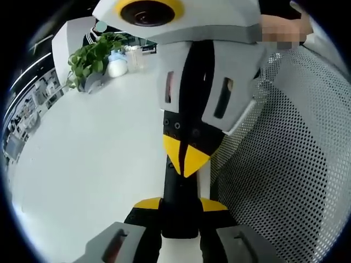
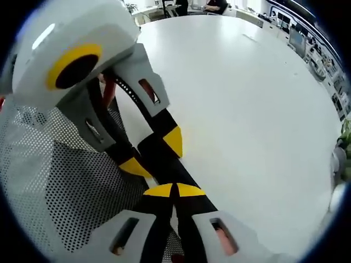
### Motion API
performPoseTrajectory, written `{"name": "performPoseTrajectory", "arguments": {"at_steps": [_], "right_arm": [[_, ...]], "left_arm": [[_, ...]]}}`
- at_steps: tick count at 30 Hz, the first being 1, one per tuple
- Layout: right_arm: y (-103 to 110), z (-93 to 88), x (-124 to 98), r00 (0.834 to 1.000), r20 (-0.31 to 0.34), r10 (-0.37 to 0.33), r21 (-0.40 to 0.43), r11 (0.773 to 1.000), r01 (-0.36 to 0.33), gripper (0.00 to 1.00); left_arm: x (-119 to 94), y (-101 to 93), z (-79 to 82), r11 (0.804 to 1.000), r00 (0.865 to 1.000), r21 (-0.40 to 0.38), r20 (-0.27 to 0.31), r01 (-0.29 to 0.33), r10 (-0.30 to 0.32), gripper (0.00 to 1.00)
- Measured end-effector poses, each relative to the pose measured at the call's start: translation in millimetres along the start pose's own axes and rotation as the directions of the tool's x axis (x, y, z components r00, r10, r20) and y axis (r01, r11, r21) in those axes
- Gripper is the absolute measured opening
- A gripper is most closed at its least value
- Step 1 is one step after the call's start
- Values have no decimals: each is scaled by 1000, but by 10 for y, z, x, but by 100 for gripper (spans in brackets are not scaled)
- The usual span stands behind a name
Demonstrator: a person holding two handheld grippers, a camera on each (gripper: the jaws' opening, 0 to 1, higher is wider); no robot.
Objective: Press the specified remote control buttons in sequence, fully releasing each button before pressing the next.
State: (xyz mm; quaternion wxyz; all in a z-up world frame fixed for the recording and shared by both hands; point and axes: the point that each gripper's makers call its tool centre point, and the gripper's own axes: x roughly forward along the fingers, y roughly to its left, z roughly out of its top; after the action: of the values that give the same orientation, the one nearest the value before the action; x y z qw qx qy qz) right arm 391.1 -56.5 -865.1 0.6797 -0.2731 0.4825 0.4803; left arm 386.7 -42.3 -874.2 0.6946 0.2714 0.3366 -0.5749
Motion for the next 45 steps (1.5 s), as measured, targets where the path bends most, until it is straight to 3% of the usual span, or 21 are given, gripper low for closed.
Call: {"name": "performPoseTrajectory", "arguments": {"at_steps": [45], "right_arm": [[-12, -15, 3, 1000, 2, -11, -48, 999, 11, 0]], "left_arm": [[12, -12, 8, 1000, 1000, 9, 12, 10, -10, 25]]}}
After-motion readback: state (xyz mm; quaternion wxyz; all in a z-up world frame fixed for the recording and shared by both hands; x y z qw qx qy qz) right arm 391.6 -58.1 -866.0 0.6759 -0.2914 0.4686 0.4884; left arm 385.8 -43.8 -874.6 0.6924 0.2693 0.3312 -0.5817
